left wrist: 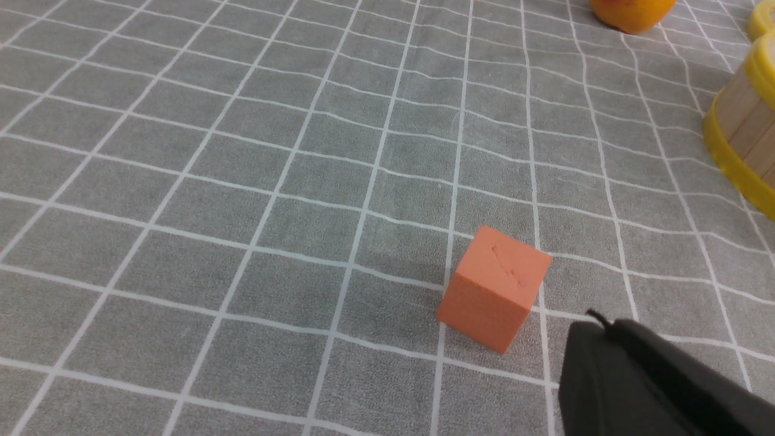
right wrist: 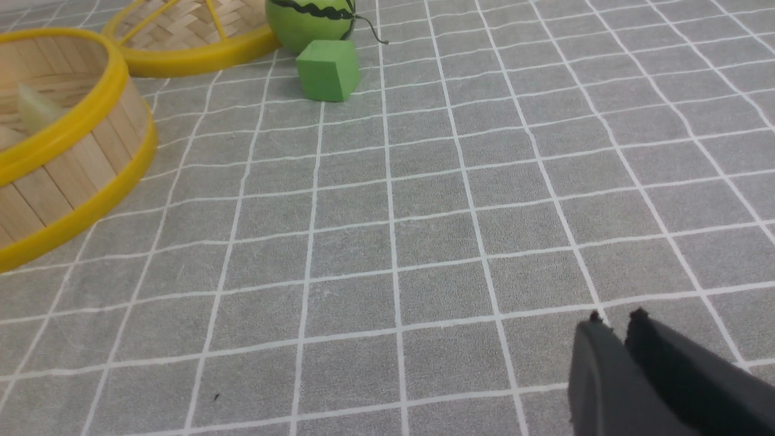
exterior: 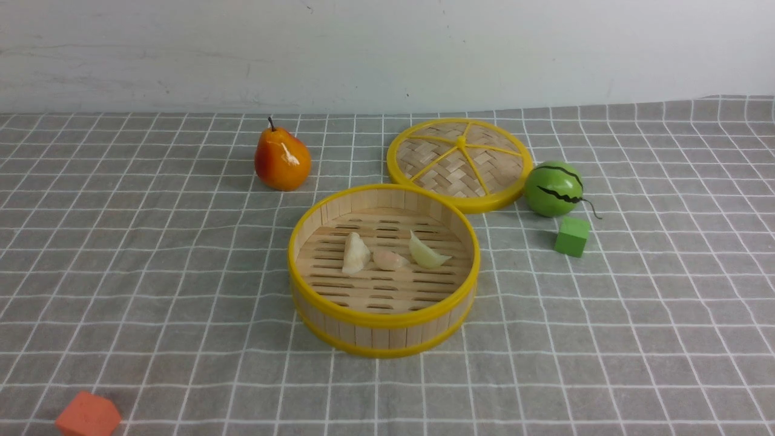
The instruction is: Put the dumplings into the steamer on the table with the grey tablecloth.
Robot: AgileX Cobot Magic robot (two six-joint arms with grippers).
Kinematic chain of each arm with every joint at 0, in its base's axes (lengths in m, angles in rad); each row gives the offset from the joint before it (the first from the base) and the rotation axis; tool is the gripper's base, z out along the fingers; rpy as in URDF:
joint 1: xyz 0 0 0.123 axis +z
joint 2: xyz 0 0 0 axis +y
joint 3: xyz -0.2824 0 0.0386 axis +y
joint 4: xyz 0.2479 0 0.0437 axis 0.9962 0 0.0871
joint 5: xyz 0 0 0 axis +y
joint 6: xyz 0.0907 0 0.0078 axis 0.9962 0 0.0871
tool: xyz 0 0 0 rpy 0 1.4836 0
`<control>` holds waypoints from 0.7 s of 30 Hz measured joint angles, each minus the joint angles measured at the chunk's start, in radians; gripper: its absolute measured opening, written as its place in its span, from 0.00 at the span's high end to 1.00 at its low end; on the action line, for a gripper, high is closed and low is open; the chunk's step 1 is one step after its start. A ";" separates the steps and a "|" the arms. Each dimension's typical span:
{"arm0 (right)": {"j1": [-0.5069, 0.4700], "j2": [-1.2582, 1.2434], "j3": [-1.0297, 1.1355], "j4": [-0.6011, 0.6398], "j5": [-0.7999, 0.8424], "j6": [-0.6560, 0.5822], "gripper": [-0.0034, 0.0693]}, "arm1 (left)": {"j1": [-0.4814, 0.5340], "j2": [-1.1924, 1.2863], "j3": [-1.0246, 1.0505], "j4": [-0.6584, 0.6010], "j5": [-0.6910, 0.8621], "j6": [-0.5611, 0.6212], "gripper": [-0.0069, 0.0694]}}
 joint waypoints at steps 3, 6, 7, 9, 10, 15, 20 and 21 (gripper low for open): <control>0.000 0.000 0.000 0.000 0.000 0.000 0.87 | 0.000 0.000 0.000 0.000 0.002 0.000 0.93; 0.000 0.000 0.000 0.000 0.001 0.000 0.87 | 0.000 0.000 0.000 0.000 0.002 0.000 0.93; 0.000 0.000 0.000 0.000 0.001 0.000 0.87 | 0.000 0.000 0.000 0.000 0.002 0.000 0.93; 0.000 0.000 0.000 0.000 0.001 0.000 0.87 | 0.000 0.000 0.000 0.000 0.002 0.000 0.93; 0.000 0.000 0.000 0.000 0.001 0.000 0.86 | 0.000 0.000 0.000 0.000 0.002 0.000 0.93; 0.000 0.000 0.000 0.000 0.001 0.000 0.85 | 0.000 0.000 0.000 0.000 0.002 0.000 0.93; 0.000 0.000 0.000 0.000 0.001 0.000 0.85 | 0.000 0.000 0.001 0.000 0.002 0.000 0.93; 0.000 0.000 0.000 0.000 0.001 0.000 0.85 | 0.000 0.000 0.001 0.000 0.002 0.000 0.93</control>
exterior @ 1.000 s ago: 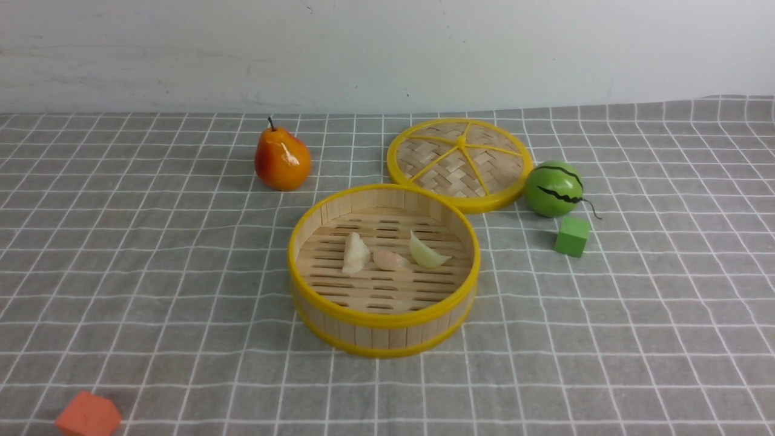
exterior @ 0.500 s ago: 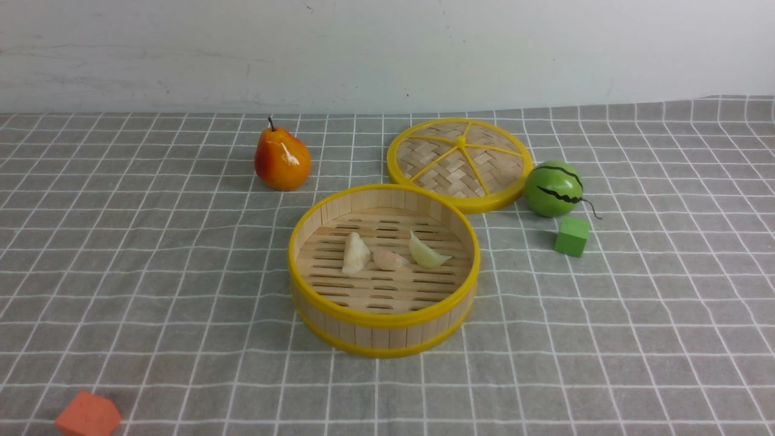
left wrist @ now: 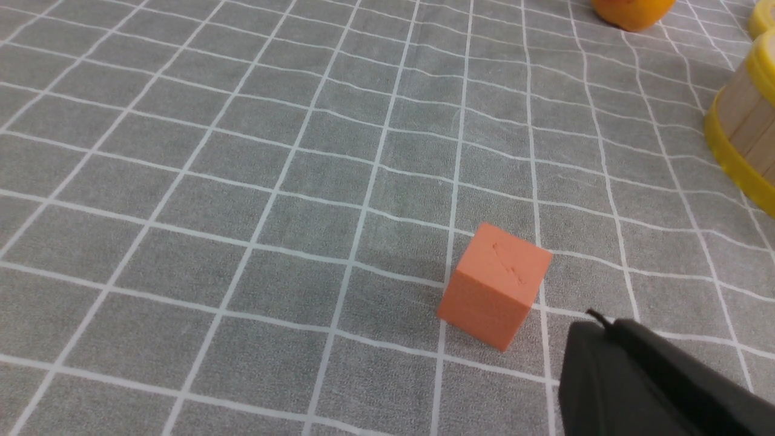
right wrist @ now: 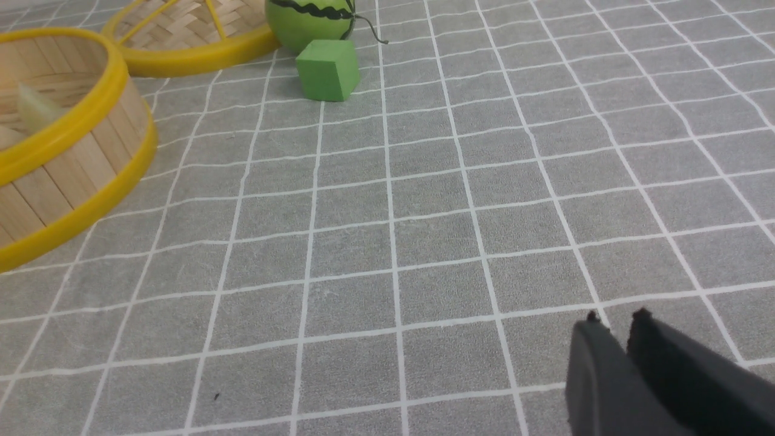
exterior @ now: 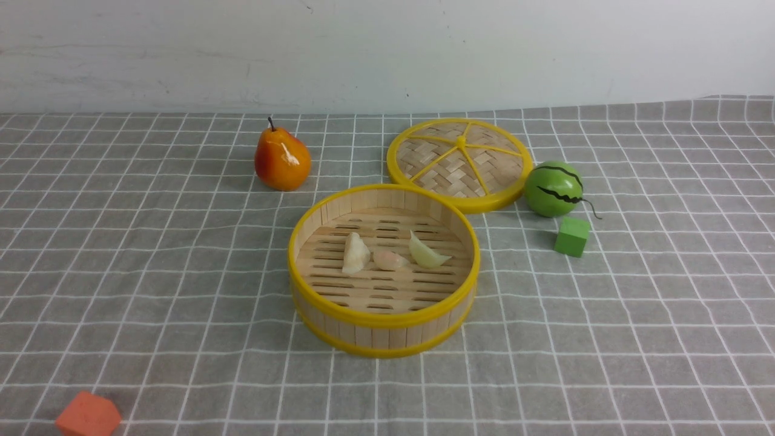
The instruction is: Put the dumplings into the steamer on the table with the grey tablecloth.
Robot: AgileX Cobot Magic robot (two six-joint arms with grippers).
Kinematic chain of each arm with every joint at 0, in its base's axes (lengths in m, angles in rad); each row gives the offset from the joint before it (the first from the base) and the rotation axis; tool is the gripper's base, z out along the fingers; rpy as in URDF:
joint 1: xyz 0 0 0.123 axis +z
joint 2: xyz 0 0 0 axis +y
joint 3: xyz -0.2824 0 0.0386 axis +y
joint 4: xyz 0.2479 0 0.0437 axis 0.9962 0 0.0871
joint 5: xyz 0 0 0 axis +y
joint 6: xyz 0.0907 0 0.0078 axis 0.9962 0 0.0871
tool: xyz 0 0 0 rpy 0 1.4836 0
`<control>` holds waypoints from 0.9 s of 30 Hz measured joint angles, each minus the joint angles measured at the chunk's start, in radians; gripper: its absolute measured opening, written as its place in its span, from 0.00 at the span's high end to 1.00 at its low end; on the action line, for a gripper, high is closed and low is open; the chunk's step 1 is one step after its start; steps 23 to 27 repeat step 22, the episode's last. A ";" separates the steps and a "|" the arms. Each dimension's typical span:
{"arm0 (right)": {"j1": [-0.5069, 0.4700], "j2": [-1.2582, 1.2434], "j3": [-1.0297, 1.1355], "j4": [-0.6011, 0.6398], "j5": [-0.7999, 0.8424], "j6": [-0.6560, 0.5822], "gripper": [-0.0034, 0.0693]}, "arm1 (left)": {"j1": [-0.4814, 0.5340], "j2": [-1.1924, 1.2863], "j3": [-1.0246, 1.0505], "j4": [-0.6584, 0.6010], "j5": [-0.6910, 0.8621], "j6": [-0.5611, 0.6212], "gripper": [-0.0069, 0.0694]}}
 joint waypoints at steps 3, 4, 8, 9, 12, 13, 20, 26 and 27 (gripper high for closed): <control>0.000 0.000 0.000 0.000 0.000 0.000 0.84 | 0.000 0.000 0.000 0.000 0.000 0.000 0.93; 0.000 0.000 0.000 0.000 0.000 0.000 0.84 | 0.000 0.000 0.000 0.000 0.000 0.000 0.93; 0.000 0.000 0.000 0.000 0.000 0.000 0.84 | 0.000 0.000 0.000 0.000 0.000 0.000 0.93; 0.000 0.000 0.000 0.000 0.000 0.000 0.84 | 0.000 0.000 0.000 0.000 0.000 0.000 0.93; 0.000 0.000 0.000 0.000 0.000 0.000 0.83 | 0.000 0.000 0.000 0.000 0.000 0.000 0.93; 0.000 0.000 0.000 0.000 0.000 0.000 0.83 | 0.000 0.000 0.000 0.000 0.000 0.000 0.92; 0.000 0.000 0.000 0.003 0.000 0.000 0.82 | 0.000 0.000 0.000 0.000 0.000 0.000 0.92; 0.000 0.000 0.000 0.003 0.000 0.000 0.82 | 0.000 0.000 0.000 0.000 0.000 0.000 0.92; 0.000 0.000 0.000 0.003 0.000 0.000 0.82 | 0.000 0.000 0.000 0.000 0.000 0.000 0.92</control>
